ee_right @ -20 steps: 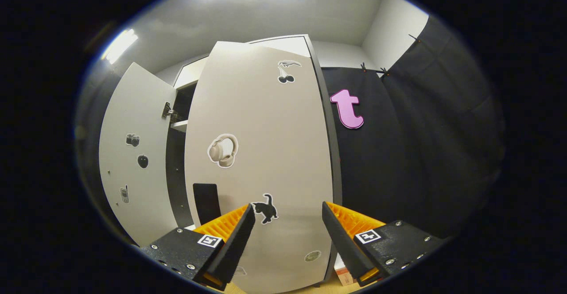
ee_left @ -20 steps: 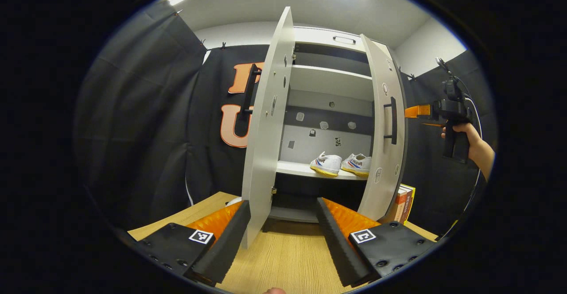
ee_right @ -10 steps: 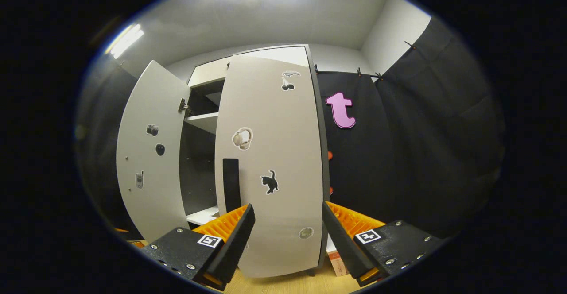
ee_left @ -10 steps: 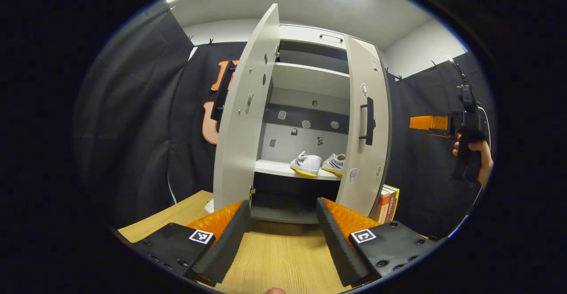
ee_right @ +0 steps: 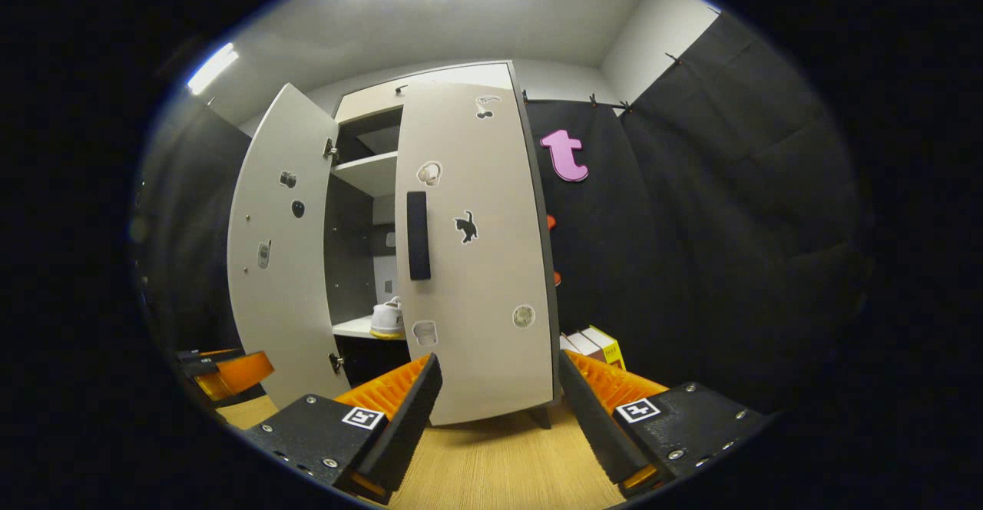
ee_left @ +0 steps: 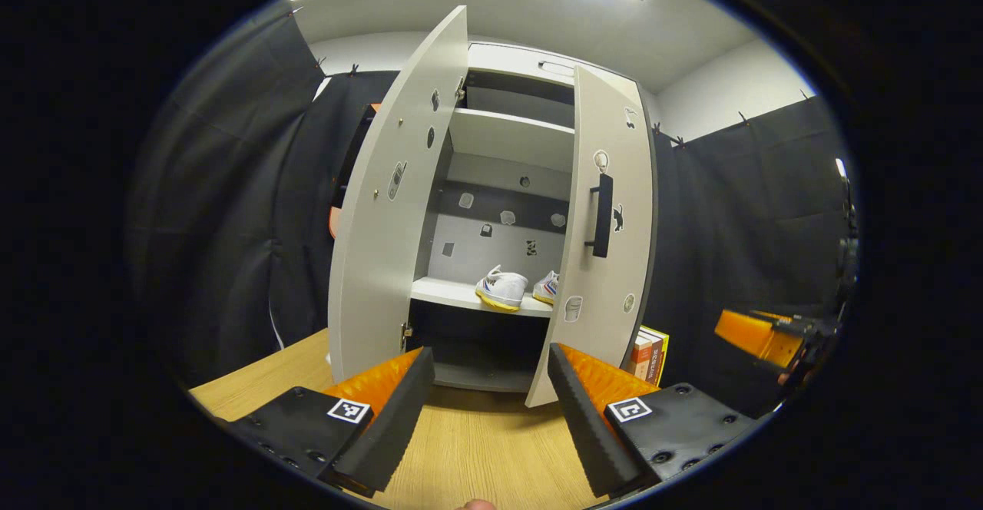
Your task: Grab one shoe with the right hand and put it into the shoe cabinet, grab the other shoe with the left hand and put it into the shoe cabinet; then close the right door with the right hand and the left door with the left hand.
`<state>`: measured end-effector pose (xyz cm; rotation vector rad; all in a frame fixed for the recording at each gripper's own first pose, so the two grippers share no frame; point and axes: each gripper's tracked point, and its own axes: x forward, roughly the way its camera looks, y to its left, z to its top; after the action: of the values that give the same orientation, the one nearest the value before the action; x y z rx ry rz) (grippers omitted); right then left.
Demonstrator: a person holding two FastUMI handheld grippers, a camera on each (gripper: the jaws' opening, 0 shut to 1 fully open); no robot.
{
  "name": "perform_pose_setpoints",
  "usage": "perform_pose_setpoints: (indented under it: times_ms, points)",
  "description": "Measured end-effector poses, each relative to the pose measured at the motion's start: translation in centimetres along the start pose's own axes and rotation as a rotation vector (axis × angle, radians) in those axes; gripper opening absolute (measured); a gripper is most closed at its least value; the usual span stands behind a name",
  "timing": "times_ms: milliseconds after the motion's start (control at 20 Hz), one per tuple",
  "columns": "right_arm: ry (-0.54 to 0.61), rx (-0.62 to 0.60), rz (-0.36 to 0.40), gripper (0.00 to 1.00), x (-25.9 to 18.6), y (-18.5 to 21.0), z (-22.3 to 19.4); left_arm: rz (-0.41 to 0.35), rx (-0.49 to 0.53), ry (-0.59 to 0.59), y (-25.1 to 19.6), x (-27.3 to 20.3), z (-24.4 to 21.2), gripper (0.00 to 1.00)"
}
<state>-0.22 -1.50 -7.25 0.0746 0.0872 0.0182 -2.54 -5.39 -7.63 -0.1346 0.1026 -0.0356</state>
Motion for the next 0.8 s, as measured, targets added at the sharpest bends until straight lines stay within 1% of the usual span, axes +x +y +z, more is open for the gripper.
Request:
perform_pose_setpoints:
  times_ms: [100,200,300,350,400,450,500,550,700,800]
  points:
    - [0.044,0.005,-0.011,0.94,-0.6,-0.6,-1.8,0.004,-0.006,-0.009,0.1,0.1,0.7,0.97]
    - [0.052,0.012,-0.008,0.94,-0.8,-0.9,-2.2,0.036,-0.028,-0.080,1.4,-0.2,3.7,0.97]
    - [0.064,0.011,-0.005,0.94,-0.9,-1.0,-2.5,0.132,-0.043,-0.170,5.4,-0.8,8.3,0.96]
    - [0.068,0.011,0.000,0.94,-0.9,-0.9,-2.7,0.188,-0.046,-0.204,7.9,-1.1,10.4,0.99]
    - [0.071,0.014,0.006,0.94,-1.0,-0.7,-2.8,0.241,-0.047,-0.224,10.6,-1.2,12.3,0.96]
    - [0.073,0.019,0.015,0.94,-1.0,-0.4,-2.9,0.286,-0.045,-0.228,13.2,-0.9,13.7,0.96]
    - [0.075,0.024,0.027,0.94,-1.0,-0.1,-2.9,0.320,-0.041,-0.233,15.6,-0.5,15.0,0.99]
    - [0.072,0.030,0.038,0.94,-0.9,0.2,-2.8,0.358,-0.044,-0.237,17.9,-0.1,16.1,0.96]
    - [0.065,0.031,0.064,0.94,-0.6,0.8,-2.3,0.412,-0.056,-0.231,22.7,2.3,17.5,0.96]
    - [0.056,0.025,0.067,0.94,-0.4,0.9,-2.0,0.414,-0.071,-0.210,24.3,4.6,17.5,0.96]
